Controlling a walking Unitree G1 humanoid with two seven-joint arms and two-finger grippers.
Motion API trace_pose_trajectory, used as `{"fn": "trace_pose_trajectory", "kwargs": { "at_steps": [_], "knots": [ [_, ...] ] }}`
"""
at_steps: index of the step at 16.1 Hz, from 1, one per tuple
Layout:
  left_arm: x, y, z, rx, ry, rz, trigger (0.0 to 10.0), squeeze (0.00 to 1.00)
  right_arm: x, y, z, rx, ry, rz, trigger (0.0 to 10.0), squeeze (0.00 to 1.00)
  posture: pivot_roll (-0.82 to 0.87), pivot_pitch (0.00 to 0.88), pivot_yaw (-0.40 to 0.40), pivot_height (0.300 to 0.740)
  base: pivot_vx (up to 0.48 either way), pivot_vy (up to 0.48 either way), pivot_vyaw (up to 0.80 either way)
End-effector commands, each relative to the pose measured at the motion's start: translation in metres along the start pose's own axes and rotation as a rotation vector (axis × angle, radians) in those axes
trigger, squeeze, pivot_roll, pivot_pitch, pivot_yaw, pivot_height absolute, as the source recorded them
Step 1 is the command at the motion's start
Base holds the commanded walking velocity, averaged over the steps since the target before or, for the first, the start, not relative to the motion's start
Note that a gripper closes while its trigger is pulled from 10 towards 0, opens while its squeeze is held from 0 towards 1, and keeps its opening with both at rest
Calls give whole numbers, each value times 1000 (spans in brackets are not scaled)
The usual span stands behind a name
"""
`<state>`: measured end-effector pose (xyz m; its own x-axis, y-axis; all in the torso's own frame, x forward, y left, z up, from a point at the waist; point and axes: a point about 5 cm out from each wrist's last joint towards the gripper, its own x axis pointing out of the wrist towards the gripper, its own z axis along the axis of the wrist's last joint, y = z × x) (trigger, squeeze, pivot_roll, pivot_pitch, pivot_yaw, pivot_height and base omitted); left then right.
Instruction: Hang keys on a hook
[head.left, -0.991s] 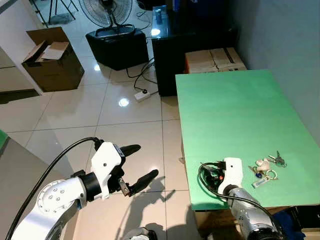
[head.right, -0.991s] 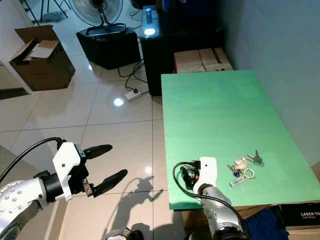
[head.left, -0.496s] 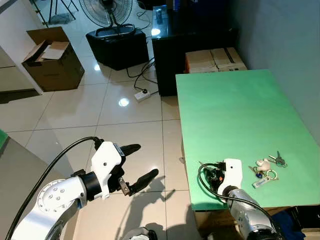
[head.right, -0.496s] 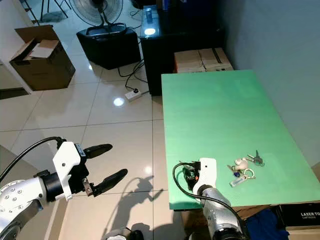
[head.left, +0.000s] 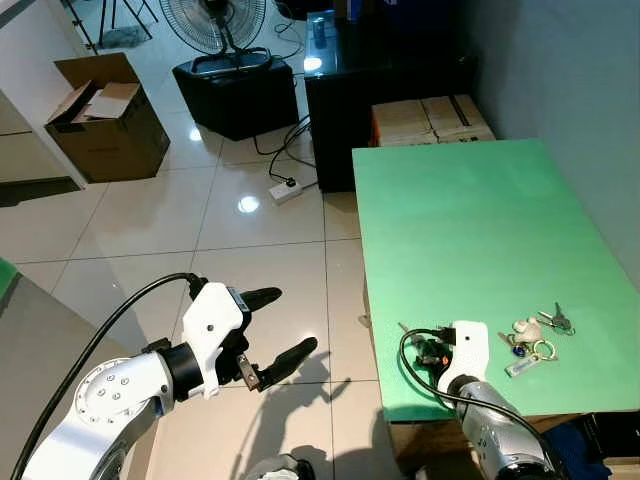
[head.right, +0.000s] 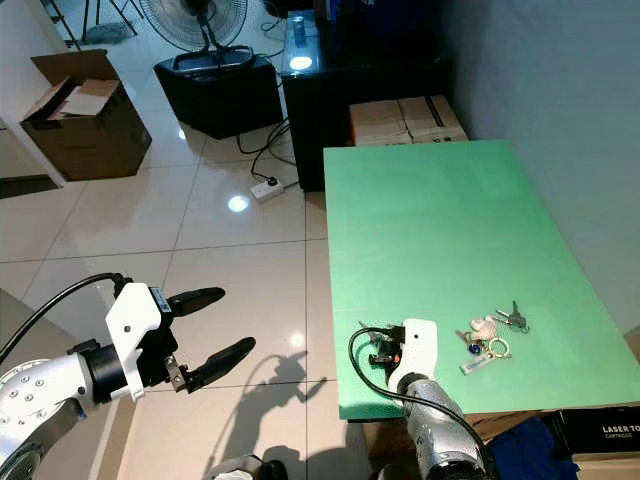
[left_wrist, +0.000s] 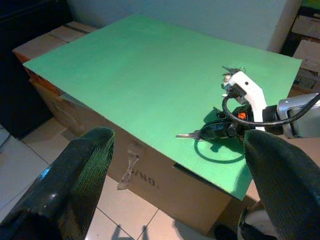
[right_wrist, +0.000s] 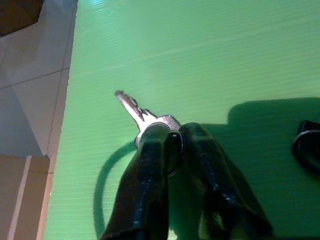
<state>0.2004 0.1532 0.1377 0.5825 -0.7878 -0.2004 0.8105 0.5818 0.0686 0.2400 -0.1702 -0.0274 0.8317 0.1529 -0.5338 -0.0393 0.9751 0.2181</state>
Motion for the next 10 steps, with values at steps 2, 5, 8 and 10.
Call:
{"fn": "trace_pose_trajectory", "kwargs": {
  "at_steps": [2,5,8,10],
  "knots": [
    [-3,1,2,11,3,1,10000,0,-1,1,-4,14,7,-4,0,0,164,78,139,740,0,0,0],
    [-3,0,2,11,3,-3,10000,0,-2,0,-3,14,-4,-12,0,0,157,70,139,740,0,0,0],
    [-2,-1,0,6,-2,-2,10000,0,-4,-4,5,-11,-64,-67,0,0,145,60,134,740,0,0,0],
    [0,-2,0,-9,-23,6,10000,0,-10,-6,22,-47,-184,-141,0,0,121,47,124,740,0,0,0]
  ]
}}
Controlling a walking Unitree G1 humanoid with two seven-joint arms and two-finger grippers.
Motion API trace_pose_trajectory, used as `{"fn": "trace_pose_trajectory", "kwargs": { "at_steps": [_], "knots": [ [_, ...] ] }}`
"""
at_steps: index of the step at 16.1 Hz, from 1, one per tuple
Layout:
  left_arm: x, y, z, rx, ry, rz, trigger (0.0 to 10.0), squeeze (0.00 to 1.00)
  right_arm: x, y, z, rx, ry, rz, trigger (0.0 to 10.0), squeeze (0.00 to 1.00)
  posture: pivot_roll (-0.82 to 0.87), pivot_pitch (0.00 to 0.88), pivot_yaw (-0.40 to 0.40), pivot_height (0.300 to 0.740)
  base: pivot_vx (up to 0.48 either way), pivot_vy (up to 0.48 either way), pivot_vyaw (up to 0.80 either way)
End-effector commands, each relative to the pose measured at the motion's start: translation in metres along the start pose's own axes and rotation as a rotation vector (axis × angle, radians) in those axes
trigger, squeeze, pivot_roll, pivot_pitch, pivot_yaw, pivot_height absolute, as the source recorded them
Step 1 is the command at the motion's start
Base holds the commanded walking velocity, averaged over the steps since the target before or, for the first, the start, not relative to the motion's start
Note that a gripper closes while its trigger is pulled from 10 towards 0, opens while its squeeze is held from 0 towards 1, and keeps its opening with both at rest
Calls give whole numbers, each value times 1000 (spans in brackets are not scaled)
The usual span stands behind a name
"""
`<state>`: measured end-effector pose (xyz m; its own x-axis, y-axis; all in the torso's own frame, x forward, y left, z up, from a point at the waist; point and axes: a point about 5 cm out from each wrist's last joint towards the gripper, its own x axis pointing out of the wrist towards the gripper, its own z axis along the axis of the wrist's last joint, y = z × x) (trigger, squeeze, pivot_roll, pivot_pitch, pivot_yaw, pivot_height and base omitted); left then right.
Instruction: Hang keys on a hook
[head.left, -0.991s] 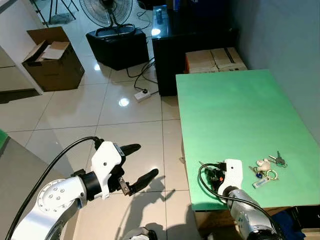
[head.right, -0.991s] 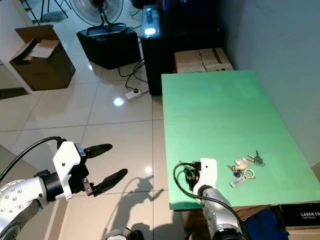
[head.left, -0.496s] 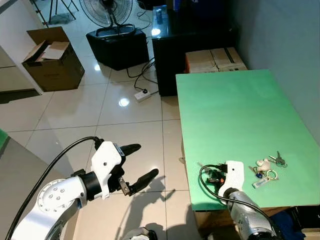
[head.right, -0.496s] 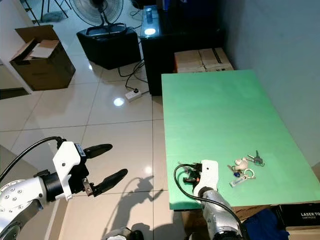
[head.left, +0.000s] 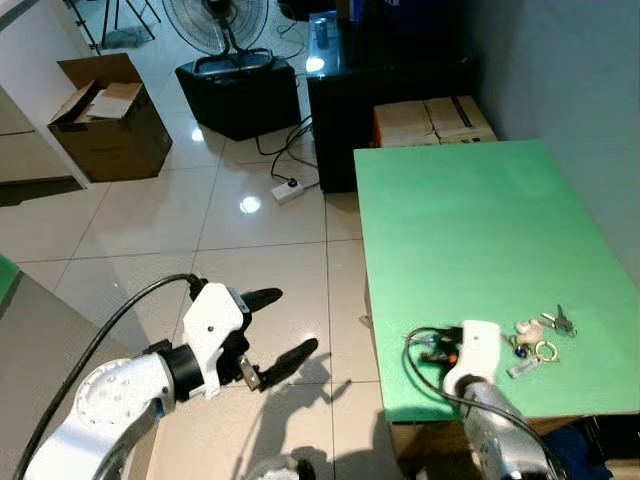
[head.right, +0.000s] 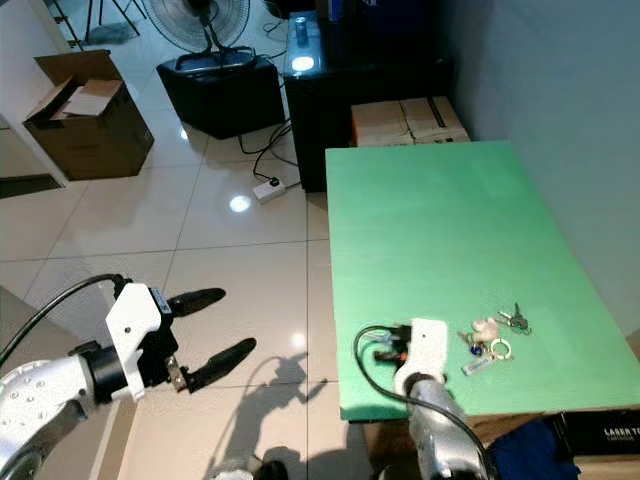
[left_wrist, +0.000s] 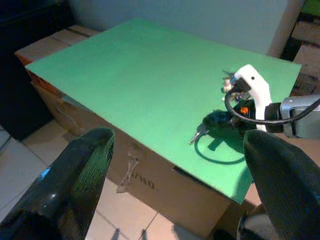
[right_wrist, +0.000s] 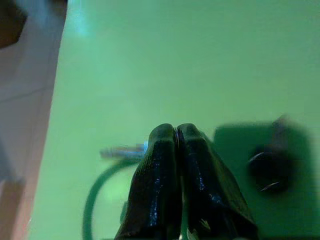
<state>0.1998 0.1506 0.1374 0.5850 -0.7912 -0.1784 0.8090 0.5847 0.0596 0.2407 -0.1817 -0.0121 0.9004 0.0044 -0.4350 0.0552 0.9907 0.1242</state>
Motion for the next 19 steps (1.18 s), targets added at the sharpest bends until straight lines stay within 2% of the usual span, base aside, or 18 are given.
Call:
{"fn": "trace_pose_trajectory", "kwargs": {
  "at_steps": [1,4,5,6,7,9,10,14,19],
  "knots": [
    [-1,0,-1,-3,-5,6,10000,0,0,1,10,-17,-64,-22,0,0,116,45,122,740,0,0,0],
    [5,4,-3,-17,-34,31,10000,0,-7,-1,43,-210,-227,-95,0,0,61,19,110,740,0,0,0],
    [8,6,-3,-17,-41,40,10000,0,-7,-1,49,-267,-250,-102,0,0,42,15,107,740,0,0,0],
    [13,8,-3,-24,-57,47,10000,0,-9,2,60,-391,-296,-109,0,0,35,18,105,740,0,0,0],
    [15,9,-2,-28,-69,49,10000,0,-10,4,66,-466,-326,-126,0,0,35,18,105,740,0,0,0],
    [18,8,-3,-31,-72,41,10000,0,-11,3,72,-519,-354,-153,0,0,3,11,118,740,0,0,0],
    [22,8,-3,-32,-79,28,10000,0,-15,3,81,-609,-404,-213,0,0,-2,9,126,740,0,0,0],
    [24,9,-4,-32,-84,22,10000,0,-21,-1,90,-733,-448,-312,0,0,-6,6,136,740,0,0,0],
    [29,10,-4,-29,-91,20,10000,0,-25,-1,97,-790,-496,-337,0,0,-22,0,133,740,0,0,0]
  ]
}}
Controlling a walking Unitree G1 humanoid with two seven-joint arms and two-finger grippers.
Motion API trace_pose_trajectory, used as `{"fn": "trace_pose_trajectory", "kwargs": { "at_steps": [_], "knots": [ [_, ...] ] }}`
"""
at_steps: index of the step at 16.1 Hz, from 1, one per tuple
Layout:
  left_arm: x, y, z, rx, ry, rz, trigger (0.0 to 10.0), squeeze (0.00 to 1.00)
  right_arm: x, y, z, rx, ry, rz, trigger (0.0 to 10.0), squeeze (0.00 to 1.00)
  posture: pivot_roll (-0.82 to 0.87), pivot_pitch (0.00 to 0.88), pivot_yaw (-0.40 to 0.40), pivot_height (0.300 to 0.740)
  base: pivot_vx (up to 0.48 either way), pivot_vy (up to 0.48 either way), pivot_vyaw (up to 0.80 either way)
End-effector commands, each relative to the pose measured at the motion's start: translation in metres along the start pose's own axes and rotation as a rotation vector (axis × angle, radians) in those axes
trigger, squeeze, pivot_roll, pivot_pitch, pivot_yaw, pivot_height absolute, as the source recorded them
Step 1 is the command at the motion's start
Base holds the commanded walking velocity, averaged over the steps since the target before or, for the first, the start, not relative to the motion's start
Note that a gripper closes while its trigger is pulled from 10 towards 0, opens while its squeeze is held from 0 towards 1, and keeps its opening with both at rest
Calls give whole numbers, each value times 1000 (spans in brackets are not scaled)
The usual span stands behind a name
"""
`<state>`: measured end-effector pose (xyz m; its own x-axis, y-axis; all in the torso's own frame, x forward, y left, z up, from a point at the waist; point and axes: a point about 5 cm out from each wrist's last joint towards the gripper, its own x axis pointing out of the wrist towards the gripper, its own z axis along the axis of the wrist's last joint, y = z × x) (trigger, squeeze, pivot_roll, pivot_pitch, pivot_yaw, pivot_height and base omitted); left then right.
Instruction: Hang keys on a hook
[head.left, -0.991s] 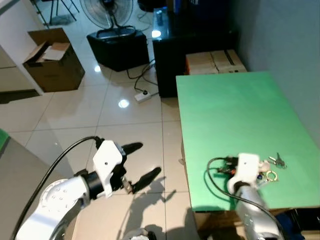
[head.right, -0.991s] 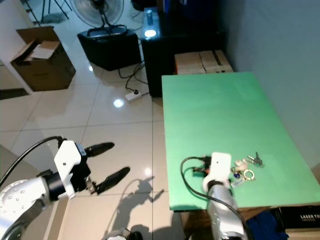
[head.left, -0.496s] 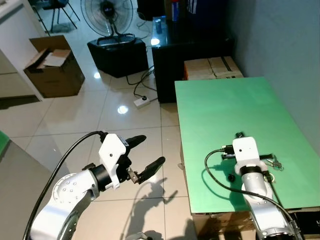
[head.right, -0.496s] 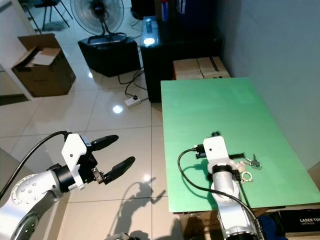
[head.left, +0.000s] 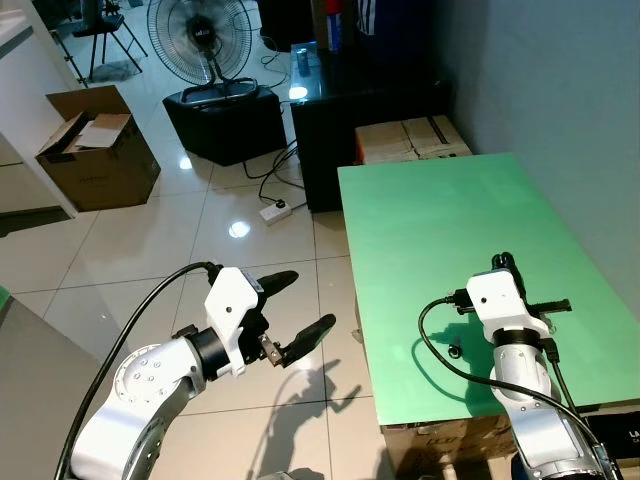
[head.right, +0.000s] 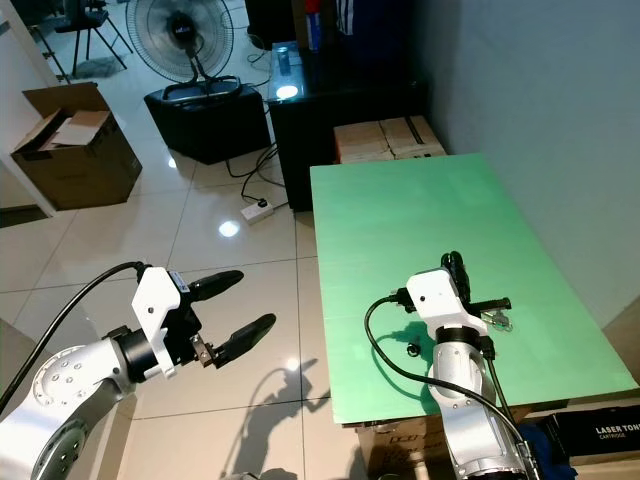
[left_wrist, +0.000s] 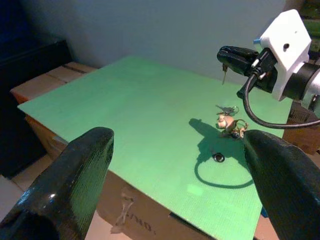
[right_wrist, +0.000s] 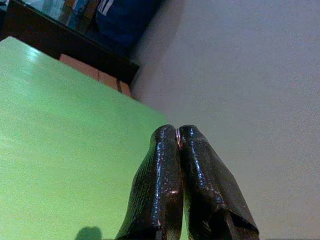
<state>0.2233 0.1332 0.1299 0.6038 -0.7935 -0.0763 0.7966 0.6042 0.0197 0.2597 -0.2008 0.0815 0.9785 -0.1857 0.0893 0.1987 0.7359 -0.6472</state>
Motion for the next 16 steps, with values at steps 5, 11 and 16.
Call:
{"fn": "trace_pose_trajectory", "kwargs": {
  "at_steps": [5,11,16],
  "knots": [
    [4,7,-2,33,17,31,10000,0,-1,22,9,152,-15,184,0,0,-33,5,127,740,0,0,0],
    [-5,1,-4,36,55,8,10000,0,0,65,-15,112,159,443,10000,0,20,80,136,740,0,0,0],
    [-20,-12,0,35,98,-25,10000,0,25,69,-18,103,201,410,10000,0,93,160,152,740,0,0,0]
  ]
}}
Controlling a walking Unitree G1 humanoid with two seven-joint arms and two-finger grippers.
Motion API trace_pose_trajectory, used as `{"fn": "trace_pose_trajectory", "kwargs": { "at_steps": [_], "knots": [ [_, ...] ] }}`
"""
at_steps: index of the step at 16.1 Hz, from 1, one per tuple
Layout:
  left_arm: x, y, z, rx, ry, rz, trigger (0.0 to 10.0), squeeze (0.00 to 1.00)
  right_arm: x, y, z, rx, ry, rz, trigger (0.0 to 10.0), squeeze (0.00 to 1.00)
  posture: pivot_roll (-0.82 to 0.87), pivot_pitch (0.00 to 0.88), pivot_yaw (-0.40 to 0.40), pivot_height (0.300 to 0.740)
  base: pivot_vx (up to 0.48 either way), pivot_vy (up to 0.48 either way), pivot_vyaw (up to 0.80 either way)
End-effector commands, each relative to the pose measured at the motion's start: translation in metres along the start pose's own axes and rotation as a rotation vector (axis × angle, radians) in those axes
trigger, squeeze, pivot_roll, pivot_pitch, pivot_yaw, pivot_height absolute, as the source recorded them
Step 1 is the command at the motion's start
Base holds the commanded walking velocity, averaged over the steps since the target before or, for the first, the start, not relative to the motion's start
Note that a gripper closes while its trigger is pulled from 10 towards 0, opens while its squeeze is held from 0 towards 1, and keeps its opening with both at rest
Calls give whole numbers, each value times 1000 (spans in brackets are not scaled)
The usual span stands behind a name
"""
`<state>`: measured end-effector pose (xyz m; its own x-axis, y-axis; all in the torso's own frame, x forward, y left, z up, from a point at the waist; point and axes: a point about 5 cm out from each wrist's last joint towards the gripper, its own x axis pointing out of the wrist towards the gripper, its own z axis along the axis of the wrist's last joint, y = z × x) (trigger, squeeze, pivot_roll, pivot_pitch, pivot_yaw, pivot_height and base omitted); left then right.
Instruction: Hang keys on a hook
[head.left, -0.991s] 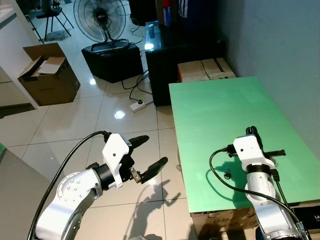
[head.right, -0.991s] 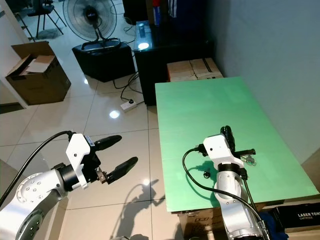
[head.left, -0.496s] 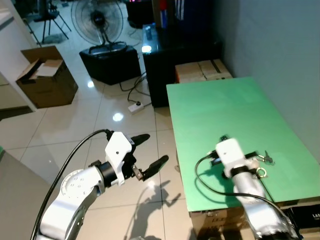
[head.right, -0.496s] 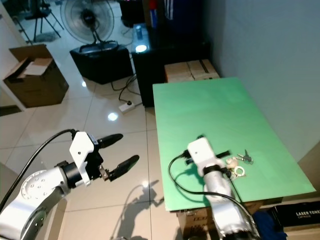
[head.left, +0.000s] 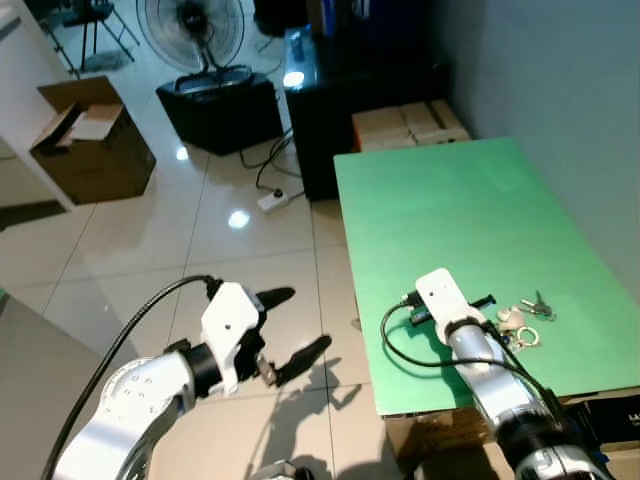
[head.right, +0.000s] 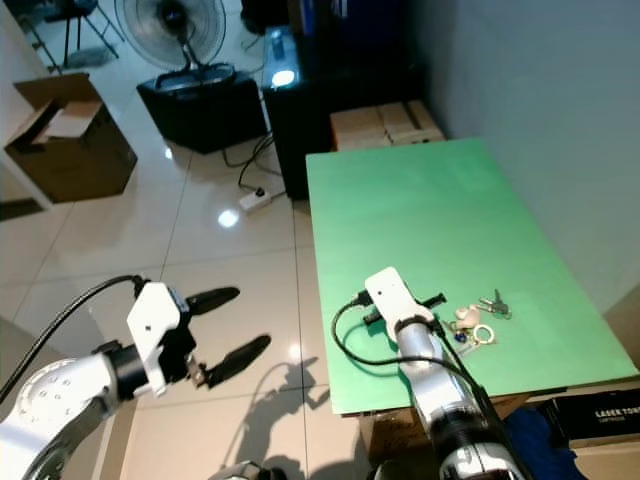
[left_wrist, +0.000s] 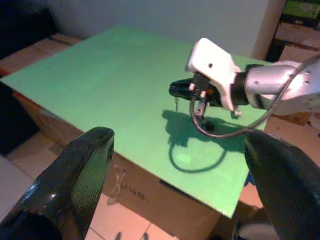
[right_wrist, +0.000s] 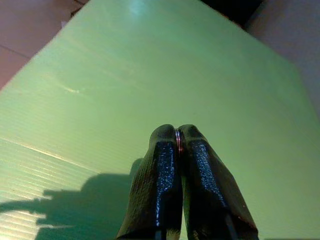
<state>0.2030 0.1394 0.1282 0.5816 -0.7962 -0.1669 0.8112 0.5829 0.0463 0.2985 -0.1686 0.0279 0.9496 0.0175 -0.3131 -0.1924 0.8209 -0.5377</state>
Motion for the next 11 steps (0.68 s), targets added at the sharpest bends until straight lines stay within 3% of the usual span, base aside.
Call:
{"fn": "trace_pose_trajectory", "kwargs": {
  "at_steps": [1,7,11],
  "knots": [
    [-4,-1,2,5,8,-5,10000,0,0,5,-2,28,3,-2,10000,0,93,160,152,740,0,0,0],
    [-11,-3,4,1,29,5,10000,0,-18,47,-20,102,43,51,10000,0,120,161,134,740,0,0,0],
    [-11,-1,5,4,30,5,10000,0,-25,57,-23,128,55,58,10000,0,120,161,136,740,0,0,0]
  ]
}}
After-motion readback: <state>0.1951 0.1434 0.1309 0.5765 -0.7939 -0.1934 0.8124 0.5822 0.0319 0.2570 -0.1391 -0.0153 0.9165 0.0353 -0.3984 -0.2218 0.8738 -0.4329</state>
